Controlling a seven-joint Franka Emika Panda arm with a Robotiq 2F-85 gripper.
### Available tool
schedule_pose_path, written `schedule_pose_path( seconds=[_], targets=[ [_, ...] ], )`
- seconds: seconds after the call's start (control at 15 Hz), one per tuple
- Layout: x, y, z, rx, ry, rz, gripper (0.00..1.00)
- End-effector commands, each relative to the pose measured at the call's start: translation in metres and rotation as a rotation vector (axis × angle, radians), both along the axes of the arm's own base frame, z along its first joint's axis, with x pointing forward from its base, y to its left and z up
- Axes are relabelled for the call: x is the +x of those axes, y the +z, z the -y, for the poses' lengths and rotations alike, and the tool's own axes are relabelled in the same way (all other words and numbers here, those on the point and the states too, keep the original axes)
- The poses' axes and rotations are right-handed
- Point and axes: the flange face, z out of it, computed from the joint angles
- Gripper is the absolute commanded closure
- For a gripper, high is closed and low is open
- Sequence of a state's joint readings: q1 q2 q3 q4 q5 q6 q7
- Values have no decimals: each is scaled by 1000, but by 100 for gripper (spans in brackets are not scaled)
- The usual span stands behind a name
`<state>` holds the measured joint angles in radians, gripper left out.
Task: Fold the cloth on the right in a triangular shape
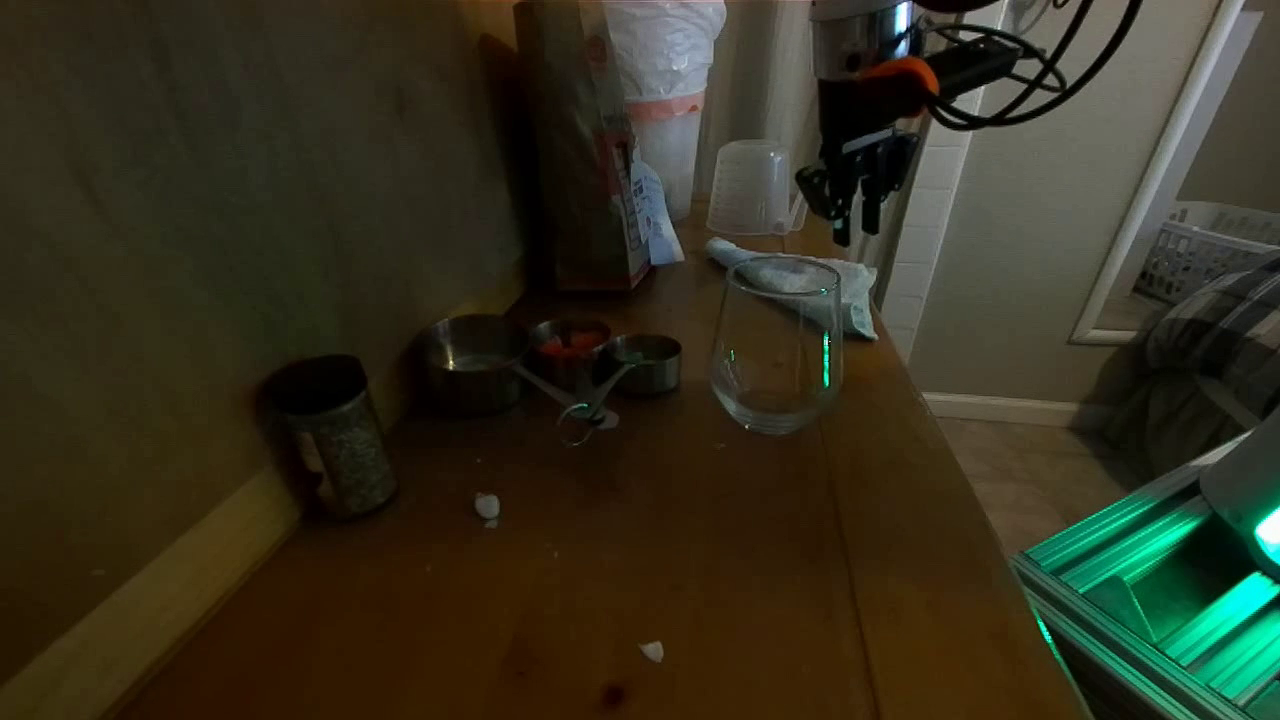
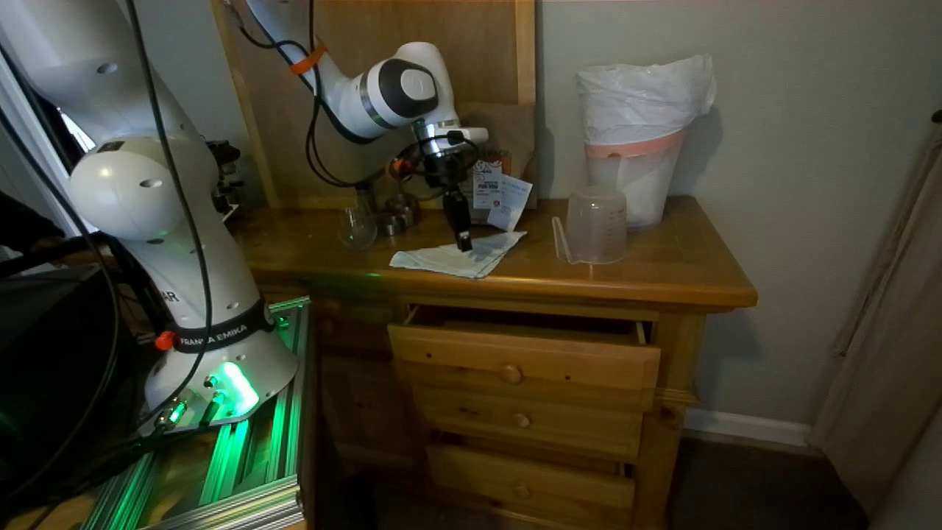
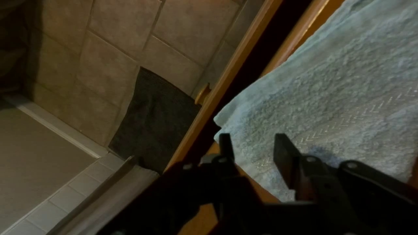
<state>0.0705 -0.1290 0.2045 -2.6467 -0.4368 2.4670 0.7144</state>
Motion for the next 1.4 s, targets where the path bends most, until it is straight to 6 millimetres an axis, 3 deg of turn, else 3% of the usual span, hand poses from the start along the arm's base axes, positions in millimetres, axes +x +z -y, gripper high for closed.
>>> schedule_pose_path(
  seconds=[0.0, 0.27, 0.6, 0.87, 0.93, 1.07, 1.13, 1.33],
  targets=[
    [-1, -1, 3, -3, -1, 27, 29],
    [-7, 10, 1, 22, -12, 23, 2],
    [-33, 46, 6, 161, -10, 32, 0],
    [-55, 98, 19, 181, 35, 109, 0],
    [-49, 126, 16, 184, 53, 129, 0],
    [-63, 161, 18, 198, 83, 171, 0],
    [-80, 163, 23, 215, 101, 194, 0],
    [-99, 210, 24, 263, 124, 212, 0]
  ],
)
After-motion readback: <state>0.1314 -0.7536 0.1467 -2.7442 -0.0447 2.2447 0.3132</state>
